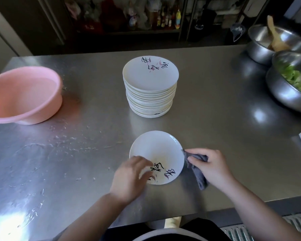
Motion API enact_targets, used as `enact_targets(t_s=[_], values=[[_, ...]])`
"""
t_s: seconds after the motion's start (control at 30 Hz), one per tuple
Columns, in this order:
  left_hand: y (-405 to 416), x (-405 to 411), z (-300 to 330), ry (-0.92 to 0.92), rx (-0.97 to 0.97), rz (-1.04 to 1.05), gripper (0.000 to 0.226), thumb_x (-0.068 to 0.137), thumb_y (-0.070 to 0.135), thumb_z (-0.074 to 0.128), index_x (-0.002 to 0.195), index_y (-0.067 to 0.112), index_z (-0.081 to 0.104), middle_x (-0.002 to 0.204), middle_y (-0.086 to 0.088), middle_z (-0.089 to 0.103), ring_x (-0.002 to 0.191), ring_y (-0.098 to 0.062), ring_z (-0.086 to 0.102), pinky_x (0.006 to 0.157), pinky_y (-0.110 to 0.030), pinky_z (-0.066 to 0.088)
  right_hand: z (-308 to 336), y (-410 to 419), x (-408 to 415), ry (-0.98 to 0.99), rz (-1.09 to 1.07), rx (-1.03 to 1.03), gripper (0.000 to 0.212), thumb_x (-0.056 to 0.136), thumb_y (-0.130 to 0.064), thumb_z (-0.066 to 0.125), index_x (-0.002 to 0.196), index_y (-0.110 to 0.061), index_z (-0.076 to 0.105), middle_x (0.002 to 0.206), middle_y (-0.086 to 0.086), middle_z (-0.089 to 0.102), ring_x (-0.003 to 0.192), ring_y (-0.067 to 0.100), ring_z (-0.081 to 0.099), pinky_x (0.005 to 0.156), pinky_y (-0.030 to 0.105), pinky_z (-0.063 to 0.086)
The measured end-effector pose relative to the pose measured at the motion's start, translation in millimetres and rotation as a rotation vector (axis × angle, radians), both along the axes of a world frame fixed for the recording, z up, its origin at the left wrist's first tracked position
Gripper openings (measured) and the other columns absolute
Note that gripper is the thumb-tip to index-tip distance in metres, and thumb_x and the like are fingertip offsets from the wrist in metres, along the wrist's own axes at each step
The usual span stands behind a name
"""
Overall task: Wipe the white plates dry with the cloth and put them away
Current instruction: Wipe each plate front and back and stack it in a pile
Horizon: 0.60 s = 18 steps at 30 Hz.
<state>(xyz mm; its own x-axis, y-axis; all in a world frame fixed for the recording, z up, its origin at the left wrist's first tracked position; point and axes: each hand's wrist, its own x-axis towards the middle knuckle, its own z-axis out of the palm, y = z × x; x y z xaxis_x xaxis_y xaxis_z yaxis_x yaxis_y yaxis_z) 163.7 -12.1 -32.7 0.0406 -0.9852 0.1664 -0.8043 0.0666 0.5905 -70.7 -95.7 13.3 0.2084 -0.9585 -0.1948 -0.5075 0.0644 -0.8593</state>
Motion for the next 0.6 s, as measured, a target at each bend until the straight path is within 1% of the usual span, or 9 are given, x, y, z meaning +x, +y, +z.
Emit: enact_targets(t_s=[0.07, 0.13, 0.17, 0.27, 0.33, 0.4, 0.47, 0.53, 0.6], values=[[3, -8, -6, -0.026, 0.041, -0.168, 0.025, 0.069, 0.033, 0.083, 0.092, 0.027, 0.076, 0.106, 0.013, 0.071, 0.1, -0.013, 0.066, 0.085, -0.029, 0.053, 2, 1, -2, -0.034, -0.014, -0.007, 0.047, 0.079, 0.006, 0.068, 0.081, -0.041, 0.071, 0.08, -0.021, 0.073, 0.082, -0.004, 0.067, 0.074, 0.011, 0.049], [3, -11, -14, -0.045, 0.076, -0.212, 0.035, 0.059, 0.04, 0.088, 0.089, 0.028, 0.076, 0.11, 0.015, 0.07, 0.104, -0.011, 0.064, 0.09, -0.027, 0.051, 2, 5, -2, -0.063, -0.025, -0.005, 0.043, 0.079, 0.006, 0.068, 0.084, -0.037, 0.073, 0.084, -0.017, 0.074, 0.085, -0.003, 0.068, 0.077, 0.014, 0.049], [3, -13, -16, -0.048, 0.081, -0.217, 0.036, 0.057, 0.041, 0.088, 0.089, 0.029, 0.076, 0.111, 0.016, 0.07, 0.105, -0.01, 0.064, 0.09, -0.027, 0.051, 1, 7, -2, -0.077, -0.03, -0.007, 0.042, 0.079, 0.006, 0.068, 0.084, -0.036, 0.073, 0.085, -0.017, 0.074, 0.086, -0.002, 0.068, 0.078, 0.013, 0.049], [4, -15, -24, -0.056, -0.014, -0.219, 0.024, 0.07, 0.045, 0.071, 0.089, 0.032, 0.074, 0.11, 0.017, 0.07, 0.103, -0.008, 0.062, 0.09, -0.021, 0.047, 1, 10, -2, -0.093, -0.052, -0.032, 0.044, 0.079, 0.004, 0.069, 0.083, -0.04, 0.072, 0.086, -0.021, 0.073, 0.087, -0.005, 0.067, 0.077, 0.008, 0.048], [4, -13, -26, -0.101, -0.069, -0.241, 0.026, 0.079, 0.049, 0.061, 0.093, 0.031, 0.074, 0.112, 0.015, 0.07, 0.103, -0.007, 0.06, 0.09, -0.018, 0.042, 2, 10, -3, -0.096, -0.062, -0.046, 0.044, 0.079, 0.004, 0.069, 0.083, -0.04, 0.072, 0.086, -0.022, 0.073, 0.087, -0.005, 0.067, 0.078, 0.008, 0.047], [6, -11, -29, -0.196, -0.14, -0.295, 0.027, 0.088, 0.046, 0.056, 0.097, 0.027, 0.074, 0.115, 0.013, 0.069, 0.106, -0.01, 0.062, 0.091, -0.021, 0.046, 4, 10, -4, -0.096, -0.059, -0.051, 0.043, 0.079, 0.004, 0.068, 0.084, -0.039, 0.073, 0.086, -0.021, 0.073, 0.088, -0.004, 0.067, 0.079, 0.011, 0.048], [6, -8, -28, -0.251, -0.244, -0.338, 0.031, 0.095, 0.039, 0.05, 0.099, 0.021, 0.076, 0.115, 0.009, 0.071, 0.107, -0.013, 0.066, 0.091, -0.025, 0.051, 8, 10, -5, -0.102, -0.06, -0.057, 0.038, 0.079, 0.004, 0.068, 0.088, -0.033, 0.075, 0.087, -0.017, 0.074, 0.088, -0.002, 0.067, 0.081, 0.015, 0.048], [3, -8, -16, -0.213, -0.359, -0.29, 0.035, 0.1, 0.033, 0.046, 0.099, 0.017, 0.077, 0.112, 0.006, 0.072, 0.104, -0.012, 0.069, 0.086, -0.028, 0.055, 14, 9, -6, -0.12, -0.068, -0.071, 0.033, 0.079, 0.005, 0.068, 0.092, -0.025, 0.076, 0.09, -0.012, 0.074, 0.089, 0.001, 0.068, 0.082, 0.017, 0.048], [-3, -10, 4, -0.145, -0.407, -0.135, 0.031, 0.098, 0.03, 0.049, 0.096, 0.016, 0.077, 0.099, 0.008, 0.075, 0.092, -0.009, 0.071, 0.073, -0.023, 0.056, 22, 6, -7, -0.152, -0.076, -0.103, 0.031, 0.08, 0.006, 0.068, 0.093, -0.02, 0.077, 0.091, -0.011, 0.074, 0.089, 0.002, 0.068, 0.079, 0.013, 0.048]])
